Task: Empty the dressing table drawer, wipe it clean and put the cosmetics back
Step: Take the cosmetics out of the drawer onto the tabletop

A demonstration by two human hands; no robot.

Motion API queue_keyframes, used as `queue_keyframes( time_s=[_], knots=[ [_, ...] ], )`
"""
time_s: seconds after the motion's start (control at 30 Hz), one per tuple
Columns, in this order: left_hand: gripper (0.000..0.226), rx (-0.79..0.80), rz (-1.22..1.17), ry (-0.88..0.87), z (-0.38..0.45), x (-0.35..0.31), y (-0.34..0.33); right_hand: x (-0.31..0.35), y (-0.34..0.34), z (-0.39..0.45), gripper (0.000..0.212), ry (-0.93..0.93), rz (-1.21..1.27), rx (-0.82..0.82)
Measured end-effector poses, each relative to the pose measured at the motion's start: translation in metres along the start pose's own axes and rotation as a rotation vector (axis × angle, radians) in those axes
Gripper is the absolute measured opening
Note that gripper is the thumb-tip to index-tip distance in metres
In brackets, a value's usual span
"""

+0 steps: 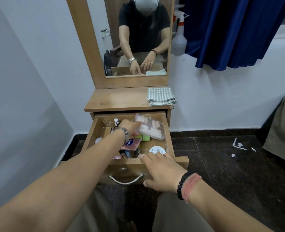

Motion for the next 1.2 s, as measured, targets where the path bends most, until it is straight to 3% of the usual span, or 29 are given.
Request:
queue_keyframes(
  time_s=[0.17, 0.53, 0.7, 1.2],
  knots=[
    [0.031, 0.028, -0.069, -0.054, -0.015, -0.002, 0.027, 0.001, 0.001, 0.0, 0.075, -0.004, 0.005, -0.008],
    [0.019, -0.077, -0.196, -0.107, -0.029, 0.0, 0.116, 0.004, -0.001, -0.001, 0.074, -0.015, 0.003, -0.021],
    [0.022, -0.163, -0.271, -0.139, -0.011, -0.015, 0.145, 0.004, -0.001, -0.001, 0.077, -0.009, 0.003, -0.022],
    [0.029, -0.313, -0.198, -0.166, 0.061, -0.027, 0.179, -0.001, -0.002, 0.004, 0.081, 0.013, 0.011, -0.015]
  ],
)
Point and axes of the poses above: each hand's wrist, its own z-axis towards the middle knuckle, its own y-axis out of the back of the hand, x = y × z, the point moved 1 cm from there along z, towards the middle knuckle, and after that the axes turned 5 degrees about z, right-handed, at the moved point
